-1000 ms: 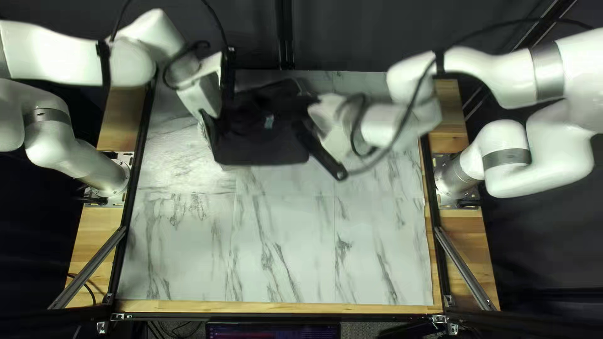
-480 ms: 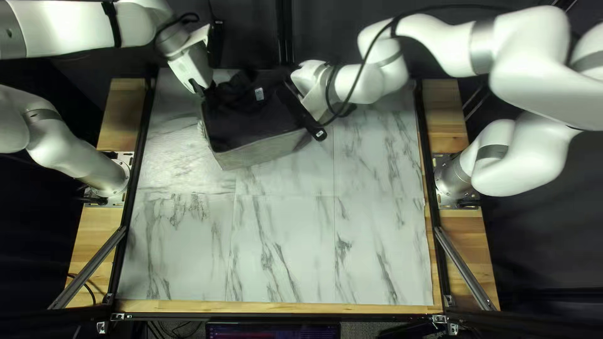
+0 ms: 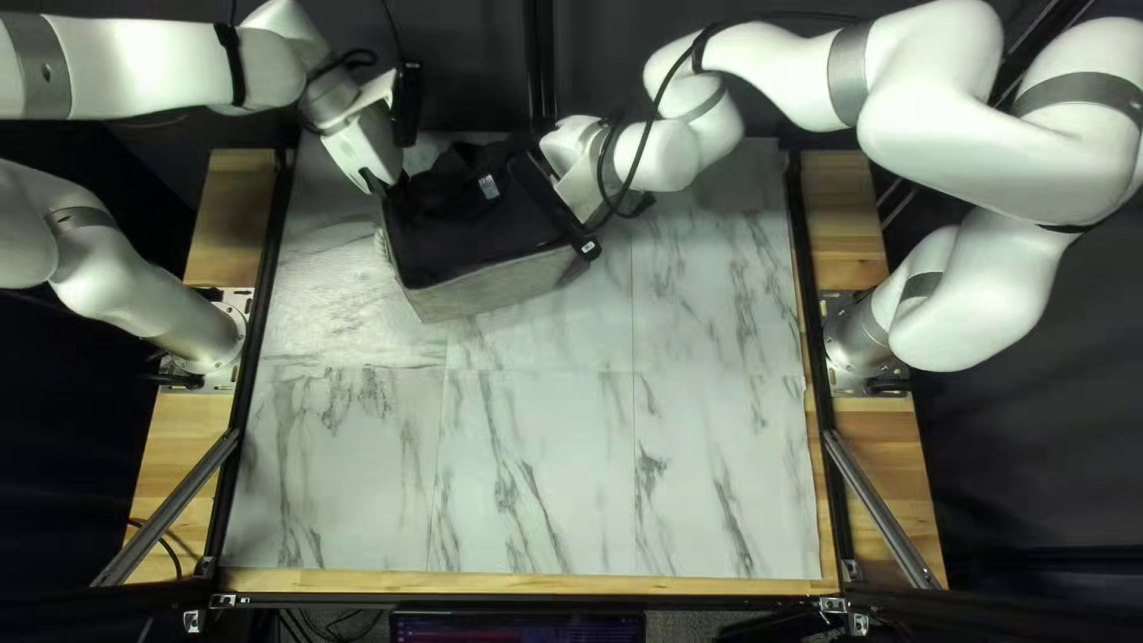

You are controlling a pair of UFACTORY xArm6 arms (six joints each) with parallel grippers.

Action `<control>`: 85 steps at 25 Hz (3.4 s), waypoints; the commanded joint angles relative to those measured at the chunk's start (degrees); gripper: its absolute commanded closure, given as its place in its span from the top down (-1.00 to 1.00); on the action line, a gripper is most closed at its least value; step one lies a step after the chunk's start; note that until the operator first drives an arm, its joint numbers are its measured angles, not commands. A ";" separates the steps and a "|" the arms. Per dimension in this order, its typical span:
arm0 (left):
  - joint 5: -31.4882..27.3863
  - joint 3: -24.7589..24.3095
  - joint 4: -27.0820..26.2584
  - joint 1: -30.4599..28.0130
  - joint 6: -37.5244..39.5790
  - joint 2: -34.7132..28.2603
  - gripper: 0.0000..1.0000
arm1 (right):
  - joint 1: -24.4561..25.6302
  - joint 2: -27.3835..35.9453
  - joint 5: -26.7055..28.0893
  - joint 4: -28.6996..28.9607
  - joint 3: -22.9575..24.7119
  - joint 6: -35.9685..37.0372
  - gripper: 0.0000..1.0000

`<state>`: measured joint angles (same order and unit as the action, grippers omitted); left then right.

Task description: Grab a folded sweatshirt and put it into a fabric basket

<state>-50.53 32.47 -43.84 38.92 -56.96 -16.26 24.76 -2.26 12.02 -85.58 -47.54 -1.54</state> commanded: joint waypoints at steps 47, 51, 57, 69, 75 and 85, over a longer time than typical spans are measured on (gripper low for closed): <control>8.65 -11.53 40.98 -44.19 57.77 -22.62 1.00 | -30.49 43.69 24.17 64.59 24.23 19.36 1.00; 3.74 -9.01 43.76 -48.99 64.18 -23.07 1.00 | -37.05 42.60 30.10 65.16 21.95 13.43 1.00; -5.23 -4.23 46.44 -53.25 70.80 -25.81 1.00 | -38.04 44.67 39.48 68.22 16.57 15.26 1.00; -1.49 0.98 51.63 -68.83 90.43 -13.83 1.00 | -19.21 47.28 38.31 80.93 20.36 35.98 1.00; 2.28 1.84 52.45 -70.77 94.34 -8.65 1.00 | -14.01 51.57 38.36 82.69 24.08 37.52 1.00; 2.60 -0.83 52.71 -71.69 95.15 -12.14 1.00 | -12.77 55.34 40.33 82.09 24.77 35.47 1.00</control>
<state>-48.09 32.14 9.34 -32.94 38.85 -27.81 12.01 52.57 51.95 -3.30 -22.82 34.30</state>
